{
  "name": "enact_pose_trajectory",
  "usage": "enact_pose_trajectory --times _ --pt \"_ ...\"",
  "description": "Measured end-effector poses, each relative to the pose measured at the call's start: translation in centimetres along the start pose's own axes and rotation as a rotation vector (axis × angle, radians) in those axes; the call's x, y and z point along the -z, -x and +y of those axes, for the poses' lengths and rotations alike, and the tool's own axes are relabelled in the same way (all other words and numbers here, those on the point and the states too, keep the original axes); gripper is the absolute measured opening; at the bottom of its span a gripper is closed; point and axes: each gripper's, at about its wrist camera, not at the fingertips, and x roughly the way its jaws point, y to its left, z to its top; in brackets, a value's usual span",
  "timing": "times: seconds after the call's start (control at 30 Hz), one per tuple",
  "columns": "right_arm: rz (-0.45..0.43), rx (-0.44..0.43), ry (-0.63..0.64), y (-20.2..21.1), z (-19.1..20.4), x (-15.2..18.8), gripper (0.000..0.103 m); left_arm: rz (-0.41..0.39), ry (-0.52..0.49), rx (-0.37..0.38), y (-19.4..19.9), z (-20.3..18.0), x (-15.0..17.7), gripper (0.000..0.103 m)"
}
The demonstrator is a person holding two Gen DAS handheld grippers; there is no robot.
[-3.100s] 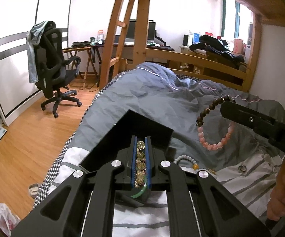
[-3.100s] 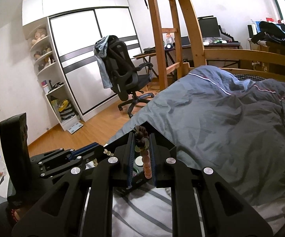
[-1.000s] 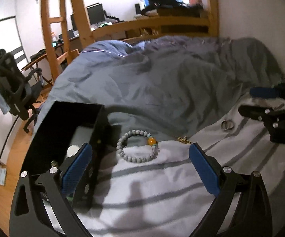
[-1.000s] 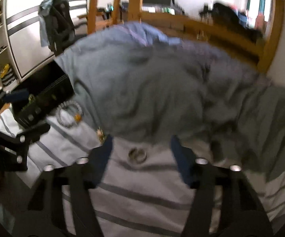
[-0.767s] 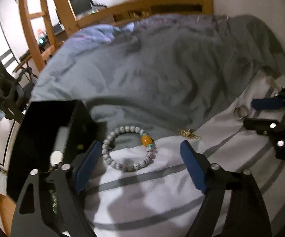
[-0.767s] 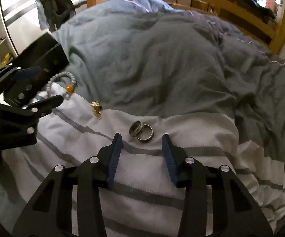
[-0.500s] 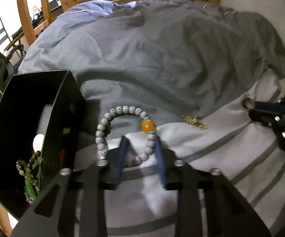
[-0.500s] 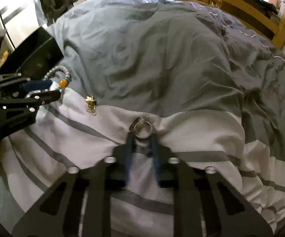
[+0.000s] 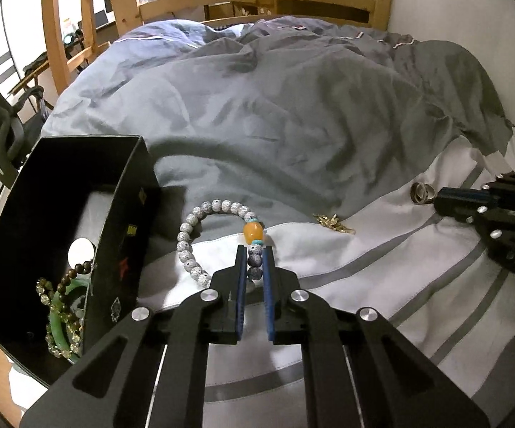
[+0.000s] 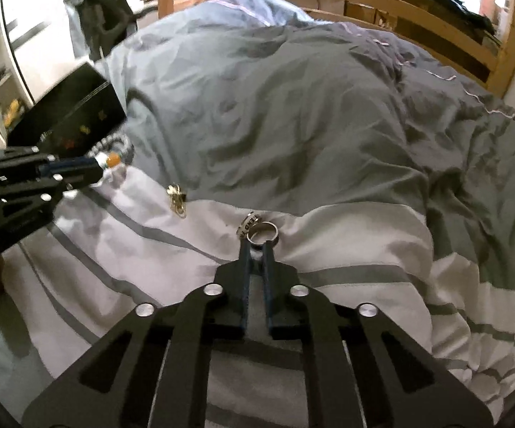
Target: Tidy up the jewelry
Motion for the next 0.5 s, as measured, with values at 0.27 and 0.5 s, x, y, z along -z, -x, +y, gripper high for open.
enact_pose_trajectory --times 0.27,0.5 --pt "-0.013 0.008 0.028 -0.3 0.7 -0.6 0.053 0.005 -0.023 -0.009 -0.2 -0.3 0.1 0.008" --pt "-0.049 -0.013 0.024 -0.6 0.9 -1.7 0.031 0.005 -0.019 -0.004 -0.1 -0.2 0.2 0.008"
